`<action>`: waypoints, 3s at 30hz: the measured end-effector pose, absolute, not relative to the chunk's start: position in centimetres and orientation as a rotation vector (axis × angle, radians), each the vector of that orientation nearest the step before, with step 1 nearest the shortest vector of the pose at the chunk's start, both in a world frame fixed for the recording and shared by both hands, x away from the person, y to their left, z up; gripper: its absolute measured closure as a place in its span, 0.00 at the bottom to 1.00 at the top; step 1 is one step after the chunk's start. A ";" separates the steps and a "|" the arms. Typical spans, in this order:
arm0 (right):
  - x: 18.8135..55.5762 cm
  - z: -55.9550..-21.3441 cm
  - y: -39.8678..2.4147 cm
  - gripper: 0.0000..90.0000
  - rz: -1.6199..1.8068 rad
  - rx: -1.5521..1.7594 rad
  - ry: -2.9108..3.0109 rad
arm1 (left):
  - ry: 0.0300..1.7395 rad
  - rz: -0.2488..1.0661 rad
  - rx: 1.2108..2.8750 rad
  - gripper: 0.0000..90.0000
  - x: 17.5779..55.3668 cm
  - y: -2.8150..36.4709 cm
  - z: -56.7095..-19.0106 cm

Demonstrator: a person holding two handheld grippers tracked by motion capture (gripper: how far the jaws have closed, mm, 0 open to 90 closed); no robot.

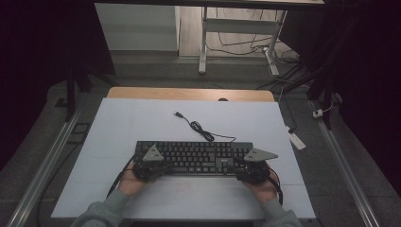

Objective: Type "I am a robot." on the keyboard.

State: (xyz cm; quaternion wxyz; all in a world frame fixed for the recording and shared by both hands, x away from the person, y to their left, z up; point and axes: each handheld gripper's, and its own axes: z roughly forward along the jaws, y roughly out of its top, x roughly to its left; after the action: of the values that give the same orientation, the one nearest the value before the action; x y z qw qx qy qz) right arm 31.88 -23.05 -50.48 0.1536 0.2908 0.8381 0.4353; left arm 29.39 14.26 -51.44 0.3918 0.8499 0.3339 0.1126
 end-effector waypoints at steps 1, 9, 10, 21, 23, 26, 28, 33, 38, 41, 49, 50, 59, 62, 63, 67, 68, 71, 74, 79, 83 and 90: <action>31.9 -50.5 -23.0 0.62 1.248 0.834 2.403 | 0.854 0.292 2.139 0.90 29.3 14.5 -51.2; 31.9 -50.5 -23.1 0.60 1.253 0.839 2.399 | 0.941 0.308 2.056 0.57 29.3 16.5 -50.2; 31.9 -50.4 -23.1 0.60 1.253 0.836 2.398 | 0.953 0.312 2.048 0.51 29.3 16.7 -50.1; 31.9 -50.4 -23.1 0.59 1.256 0.834 2.398 | 1.033 0.283 1.999 0.40 29.6 19.2 -49.4; 31.9 -50.4 -23.1 0.59 1.253 0.832 2.399 | 1.044 0.290 1.999 0.37 29.7 19.4 -49.3; 31.8 -50.4 -23.1 0.59 1.253 0.831 2.399 | 1.059 0.300 1.996 0.34 29.7 19.7 -49.2; 31.8 -50.4 -23.1 0.59 1.251 0.830 2.399 | 1.069 0.302 1.993 0.33 29.8 19.9 -49.2; 31.9 -50.5 -23.1 0.59 1.247 0.831 2.401 | 1.091 0.316 1.989 0.32 29.9 20.3 -49.2; 31.8 -50.5 -23.0 0.59 1.244 0.829 2.403 | 1.120 0.344 1.992 0.33 30.0 20.8 -49.3; 31.8 -50.5 -23.0 0.59 1.238 0.828 2.406 | 1.134 0.354 2.000 0.36 30.2 21.3 -49.5; 31.8 -50.5 -23.0 0.59 1.231 0.828 2.406 | 1.160 0.373 2.015 0.49 30.4 21.6 -49.9; 31.8 -50.6 -23.0 0.59 1.230 0.826 2.407 | 1.158 0.378 2.018 0.52 30.3 21.6 -49.9; 31.8 -50.6 -22.9 0.59 1.228 0.824 2.404 | 1.146 0.388 2.076 0.86 30.4 21.4 -50.5; 31.8 -50.6 -22.9 0.59 1.212 0.817 2.411 | 1.141 0.391 2.085 0.97 30.4 21.4 -50.5; 31.8 -50.6 -22.9 0.59 1.211 0.816 2.412 | 1.137 0.391 2.092 0.99 30.5 21.3 -50.6; 31.8 -50.6 -22.9 0.59 1.211 0.817 2.411 | 1.138 0.393 2.112 0.99 30.7 21.0 -50.9; 31.8 -50.6 -22.9 0.59 1.211 0.817 2.410 | 1.140 0.394 2.115 0.99 30.7 20.9 -51.0; 31.8 -50.6 -22.9 0.59 1.209 0.817 2.411 | 1.144 0.392 2.136 0.99 31.0 20.6 -51.3; 31.8 -50.7 -22.9 0.59 1.207 0.818 2.412 | 1.151 0.390 2.148 0.99 31.2 20.4 -51.6; 31.8 -50.7 -22.9 0.59 1.211 0.818 2.411 | 1.154 0.393 2.155 0.99 31.2 20.2 -51.8; 31.9 -50.7 -22.9 0.59 1.209 0.816 2.410 | 1.156 0.391 2.162 0.99 31.3 20.2 -51.9; 31.8 -50.7 -22.8 0.59 1.213 0.818 2.411 | 1.164 0.396 2.178 0.99 31.4 19.9 -52.2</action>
State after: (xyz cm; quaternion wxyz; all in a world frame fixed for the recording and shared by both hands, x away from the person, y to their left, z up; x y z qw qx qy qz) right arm 31.83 -22.84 -50.75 0.1601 0.2864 0.8439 0.4244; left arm 31.37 19.93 -52.16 0.3149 0.8266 0.4416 0.1503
